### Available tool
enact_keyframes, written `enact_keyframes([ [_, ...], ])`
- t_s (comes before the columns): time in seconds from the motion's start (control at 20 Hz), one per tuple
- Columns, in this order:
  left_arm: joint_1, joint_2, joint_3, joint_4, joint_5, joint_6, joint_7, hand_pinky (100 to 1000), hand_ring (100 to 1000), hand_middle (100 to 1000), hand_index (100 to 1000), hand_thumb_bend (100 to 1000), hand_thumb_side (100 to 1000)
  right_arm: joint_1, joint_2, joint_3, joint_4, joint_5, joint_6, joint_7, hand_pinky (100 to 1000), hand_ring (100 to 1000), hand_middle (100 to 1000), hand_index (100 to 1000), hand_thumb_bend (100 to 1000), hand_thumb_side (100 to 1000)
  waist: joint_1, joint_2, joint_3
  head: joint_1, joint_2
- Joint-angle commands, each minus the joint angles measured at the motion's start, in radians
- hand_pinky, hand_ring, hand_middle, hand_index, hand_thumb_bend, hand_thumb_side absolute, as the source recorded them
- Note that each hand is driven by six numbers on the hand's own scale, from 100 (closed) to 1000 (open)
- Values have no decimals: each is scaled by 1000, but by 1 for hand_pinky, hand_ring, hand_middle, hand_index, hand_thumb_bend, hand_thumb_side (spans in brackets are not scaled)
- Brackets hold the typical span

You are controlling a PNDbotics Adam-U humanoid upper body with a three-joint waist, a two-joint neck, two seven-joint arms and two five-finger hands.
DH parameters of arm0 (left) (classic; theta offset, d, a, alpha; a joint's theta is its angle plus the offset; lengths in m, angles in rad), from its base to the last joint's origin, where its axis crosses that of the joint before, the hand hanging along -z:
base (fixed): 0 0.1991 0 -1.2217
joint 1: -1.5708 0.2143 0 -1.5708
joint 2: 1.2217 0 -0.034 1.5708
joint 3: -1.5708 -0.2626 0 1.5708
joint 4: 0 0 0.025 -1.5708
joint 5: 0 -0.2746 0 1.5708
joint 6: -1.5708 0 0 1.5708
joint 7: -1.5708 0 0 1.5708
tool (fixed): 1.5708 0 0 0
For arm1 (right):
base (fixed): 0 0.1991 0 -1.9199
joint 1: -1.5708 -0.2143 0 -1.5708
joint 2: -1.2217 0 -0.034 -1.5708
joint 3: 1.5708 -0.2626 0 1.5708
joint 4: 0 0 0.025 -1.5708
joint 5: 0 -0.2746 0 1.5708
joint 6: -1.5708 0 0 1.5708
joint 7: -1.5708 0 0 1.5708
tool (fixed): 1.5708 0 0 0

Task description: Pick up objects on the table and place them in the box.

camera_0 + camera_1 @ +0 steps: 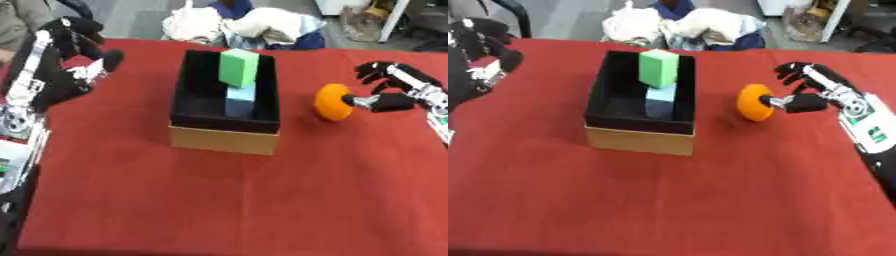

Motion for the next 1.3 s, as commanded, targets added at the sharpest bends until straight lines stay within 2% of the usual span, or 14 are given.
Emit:
enact_keyframes([
  [0.05,-9,7,8,-7,7,-1,-5,573,510,536,699,644,465,-26,-10,-13,15,20,-7,18,670,800,775,880,477,448,1,-12,3,-3,-13],
  [0.5,-4,-2,7,-2,8,-1,-8,573,508,533,699,635,465,-37,17,-17,56,97,-13,37,672,784,760,852,488,482,4,-7,5,-4,-13],
  [0.65,-1,-4,5,-5,4,-1,-10,572,508,533,699,634,466,-40,26,-21,69,139,-15,16,652,752,708,787,487,450,6,-8,6,-6,-13],
  [0.75,-1,-7,6,-6,4,-1,-9,572,508,533,699,634,466,-40,28,-25,71,185,-15,-31,627,706,626,692,485,392,7,-8,7,-6,-13],
  [0.85,0,-9,8,-6,4,0,-7,572,508,533,699,635,467,-39,29,-31,71,235,-10,-108,577,621,504,567,425,299,8,-8,6,-6,-14],
  [1.0,3,-10,8,-5,4,1,-6,572,507,532,699,642,475,-36,29,-37,69,285,7,-232,519,543,393,426,320,103,7,-9,5,-7,-14],
  [1.05,4,-10,9,-5,4,1,-4,572,507,532,699,643,475,-36,28,-38,69,293,14,-268,509,529,373,400,292,100,6,-9,4,-6,-15],
  [1.2,6,-12,9,-5,5,2,-2,572,506,531,699,647,479,-34,24,-37,58,297,26,-351,464,484,294,314,127,100,5,-9,3,-5,-16],
  [1.3,6,-11,10,-5,5,3,-2,571,506,531,699,646,480,-33,18,-33,35,288,27,-387,454,474,278,298,100,100,5,-10,1,-4,-15],
])
